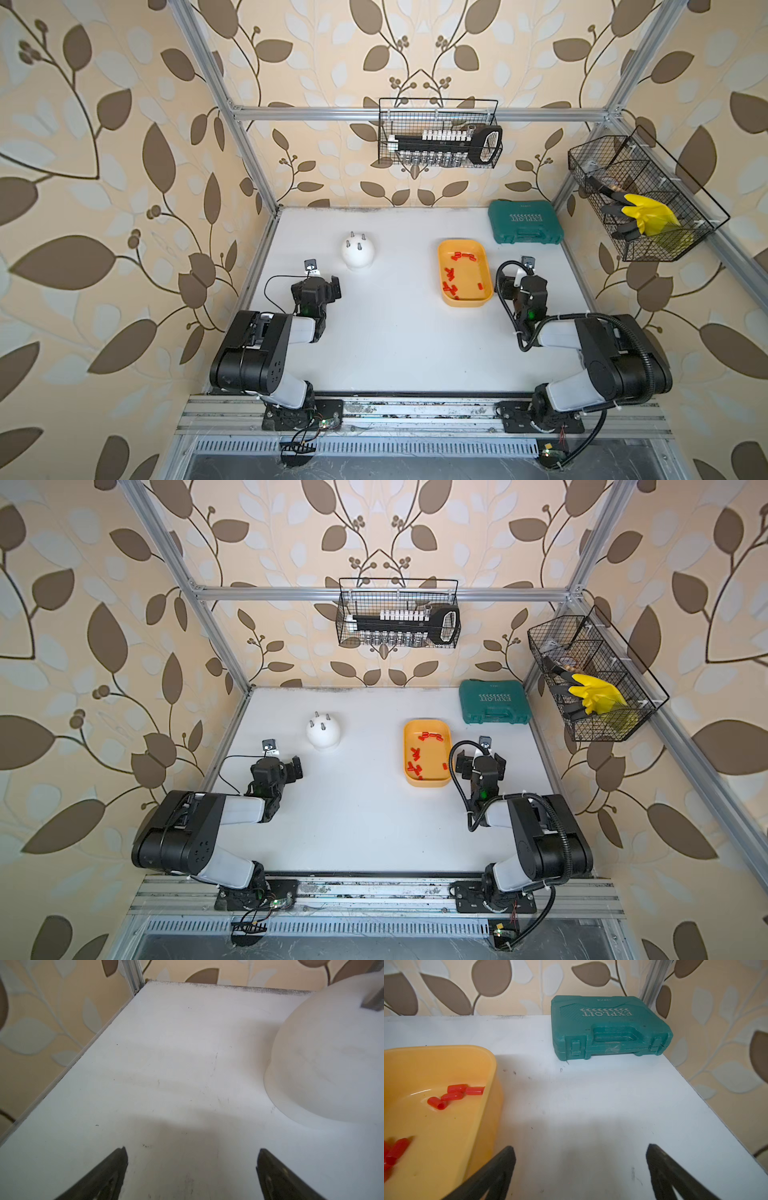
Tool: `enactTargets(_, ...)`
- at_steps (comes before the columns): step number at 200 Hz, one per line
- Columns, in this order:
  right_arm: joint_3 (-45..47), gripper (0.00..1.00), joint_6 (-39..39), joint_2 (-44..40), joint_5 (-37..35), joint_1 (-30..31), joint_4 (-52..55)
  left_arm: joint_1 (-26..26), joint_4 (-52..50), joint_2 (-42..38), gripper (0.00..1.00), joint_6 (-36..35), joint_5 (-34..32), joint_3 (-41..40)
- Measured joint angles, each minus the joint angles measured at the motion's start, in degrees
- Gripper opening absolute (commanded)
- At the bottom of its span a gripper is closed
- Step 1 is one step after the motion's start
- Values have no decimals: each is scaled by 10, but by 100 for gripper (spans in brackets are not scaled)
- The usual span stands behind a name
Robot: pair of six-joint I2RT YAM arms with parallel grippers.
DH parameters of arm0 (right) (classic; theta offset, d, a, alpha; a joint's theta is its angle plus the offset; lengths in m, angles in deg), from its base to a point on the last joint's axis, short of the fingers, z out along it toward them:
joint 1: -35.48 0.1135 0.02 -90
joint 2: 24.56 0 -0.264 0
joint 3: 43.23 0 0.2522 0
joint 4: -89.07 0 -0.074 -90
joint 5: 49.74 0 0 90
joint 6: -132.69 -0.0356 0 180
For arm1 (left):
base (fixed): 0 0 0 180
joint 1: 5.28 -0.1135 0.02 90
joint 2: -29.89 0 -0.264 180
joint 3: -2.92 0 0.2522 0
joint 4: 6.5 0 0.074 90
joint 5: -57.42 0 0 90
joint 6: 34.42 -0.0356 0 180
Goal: Cover the protruding screws with screw protection sleeves
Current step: Move the plastic shell to the center of the board.
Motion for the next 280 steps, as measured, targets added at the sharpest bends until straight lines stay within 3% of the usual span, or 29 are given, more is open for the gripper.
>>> enactTargets(165, 0, 100, 0, -2, 8, -5, 5, 0, 0, -2, 99, -1, 0, -1)
enactTargets(184, -2, 100, 12, -19, -20, 18, 15, 14, -59, -55, 99, -3, -24, 3)
enactTargets(198, -28, 100, 17, -63, -66, 63, 99, 47, -164, -133, 99, 16, -57, 37)
enactTargets(215, -116, 99, -76, -144, -109, 88, 247, 81, -251, -220, 99, 58, -64, 114)
enactTargets(230, -212, 76, -162, -199, -67, 54, 329, 96, -287, -264, 85, 91, -63, 181)
enactTargets(250, -309, 66, -216, -214, 52, 16, 369, 62, -327, -261, 72, 137, -29, 263)
enactTargets(261, -365, 57, -217, -188, 103, 38, 406, 10, -335, -235, 66, 170, 7, 291)
enactTargets(280, -467, 49, -205, -100, 169, 96, 494, -61, -373, -154, 66, 193, 52, 338)
